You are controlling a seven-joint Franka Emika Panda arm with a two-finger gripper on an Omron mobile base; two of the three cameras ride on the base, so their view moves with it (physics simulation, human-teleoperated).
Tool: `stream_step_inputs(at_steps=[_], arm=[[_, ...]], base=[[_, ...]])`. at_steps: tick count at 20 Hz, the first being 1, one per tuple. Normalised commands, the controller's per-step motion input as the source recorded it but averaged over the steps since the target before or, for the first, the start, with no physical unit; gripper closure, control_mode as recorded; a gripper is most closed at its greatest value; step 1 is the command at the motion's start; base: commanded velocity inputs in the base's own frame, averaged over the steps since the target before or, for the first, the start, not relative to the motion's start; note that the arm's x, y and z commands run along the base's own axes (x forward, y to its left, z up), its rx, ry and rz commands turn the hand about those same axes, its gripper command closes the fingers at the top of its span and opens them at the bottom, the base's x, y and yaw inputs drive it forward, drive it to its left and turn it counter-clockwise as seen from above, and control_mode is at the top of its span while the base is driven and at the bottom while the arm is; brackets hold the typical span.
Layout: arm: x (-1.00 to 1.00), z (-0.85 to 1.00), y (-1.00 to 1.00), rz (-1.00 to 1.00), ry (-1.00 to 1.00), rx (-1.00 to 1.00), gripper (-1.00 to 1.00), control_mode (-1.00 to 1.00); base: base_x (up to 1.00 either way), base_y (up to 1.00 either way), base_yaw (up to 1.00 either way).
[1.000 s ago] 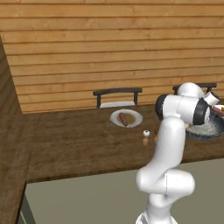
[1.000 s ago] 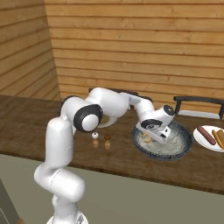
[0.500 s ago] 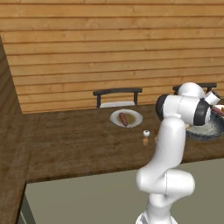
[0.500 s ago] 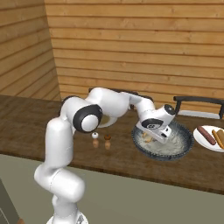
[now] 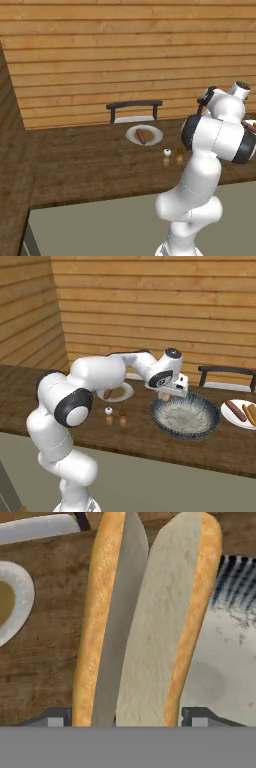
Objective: Place one bun and one sausage from the bowl on each plate.
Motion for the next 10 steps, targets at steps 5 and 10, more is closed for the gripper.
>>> stream_step_inputs(at_steps=[5,10], arm=[[-0.18,1.0,1.0,0.26,-0.03,-0.35,1.0,-1.0],[-0.02,0.36,1.0,0.07,0.0,-0.1,1.0,-1.0]], base=[[0.0,0.0,0.0],[0.0,0.0,0.0]])
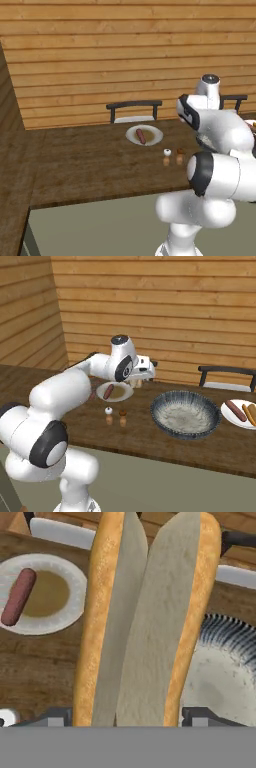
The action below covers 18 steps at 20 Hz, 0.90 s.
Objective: Place one bun and one sausage from the bowl on each plate.
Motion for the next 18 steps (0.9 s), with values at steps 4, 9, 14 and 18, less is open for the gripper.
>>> stream_step_inputs(at_steps=[4,9,14,18], arm=[[0.28,-0.14,1.0,0.07,0.04,0.03,1.0,-1.0],[0.78,-0.38,0.89,0.1,0.18,0.05,1.0,-1.0],[0.88,-0.47,0.54,0.0,0.26,0.13,1.0,-1.0],[0.63,-0.18,-0.11,0.0,0.01,0.05,1.0,-1.0]], base=[[0.0,0.0,0.0],[0.0,0.0,0.0],[0.0,0.0,0.0],[0.0,0.0,0.0]])
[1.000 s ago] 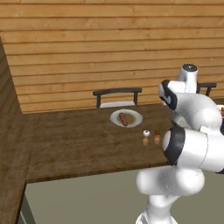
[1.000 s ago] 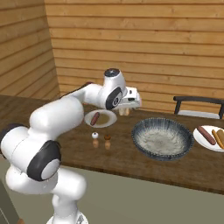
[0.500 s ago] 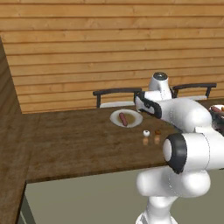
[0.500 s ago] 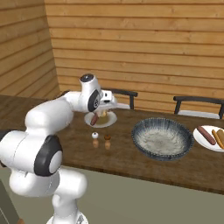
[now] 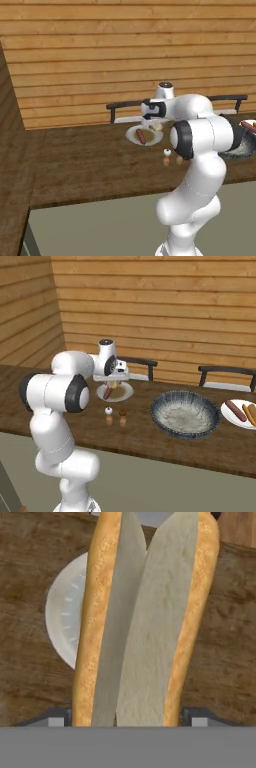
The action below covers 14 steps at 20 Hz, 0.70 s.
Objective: Place one bun and one sausage from the bowl on each plate.
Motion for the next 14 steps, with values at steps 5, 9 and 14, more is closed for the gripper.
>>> stream_step_inputs(at_steps=[5,9,14], arm=[[0.56,-0.48,0.0,0.0,0.0,0.02,1.0,-1.0],[0.06,-0.65,0.01,-0.01,0.02,0.04,1.0,-1.0],[0.05,-0.56,0.0,-0.01,0.09,0.04,-1.0,-1.0]], base=[[0.0,0.0,0.0],[0.0,0.0,0.0],[0.0,0.0,0.0]])
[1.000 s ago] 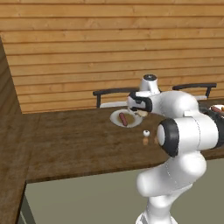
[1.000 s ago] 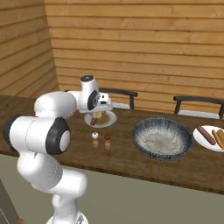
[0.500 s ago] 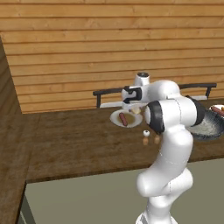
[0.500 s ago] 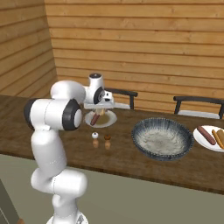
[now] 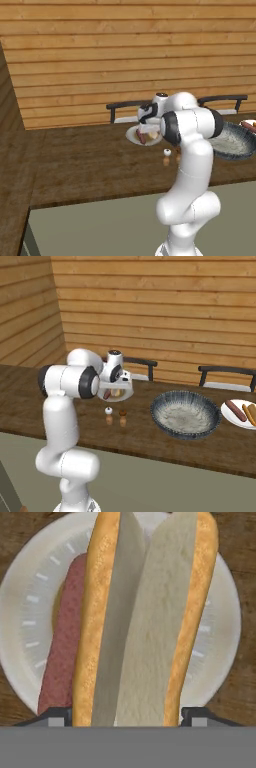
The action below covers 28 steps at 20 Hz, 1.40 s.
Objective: Place one bun and one sausage from the bowl on each plate.
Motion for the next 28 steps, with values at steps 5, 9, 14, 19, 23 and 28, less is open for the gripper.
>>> stream_step_inputs(at_steps=[5,9,14,19,23,28], arm=[[0.19,-0.14,0.0,0.0,0.02,0.01,-1.0,-1.0],[0.12,0.04,0.0,0.0,0.03,-0.01,-1.0,-1.0],[0.0,0.28,0.02,-0.04,0.06,-0.07,-1.0,-1.0],[-0.09,0.76,0.2,-0.06,0.06,-0.18,-1.0,-1.0],[-0.87,0.69,0.0,0.0,-0.13,0.01,-1.0,-1.0],[-1.0,0.64,0.0,0.0,-0.23,0.06,-1.0,-1.0]], base=[[0.0,0.0,0.0],[0.0,0.0,0.0],[0.0,0.0,0.0],[0.0,0.0,0.0],[0.0,0.0,0.0],[0.0,0.0,0.0]])
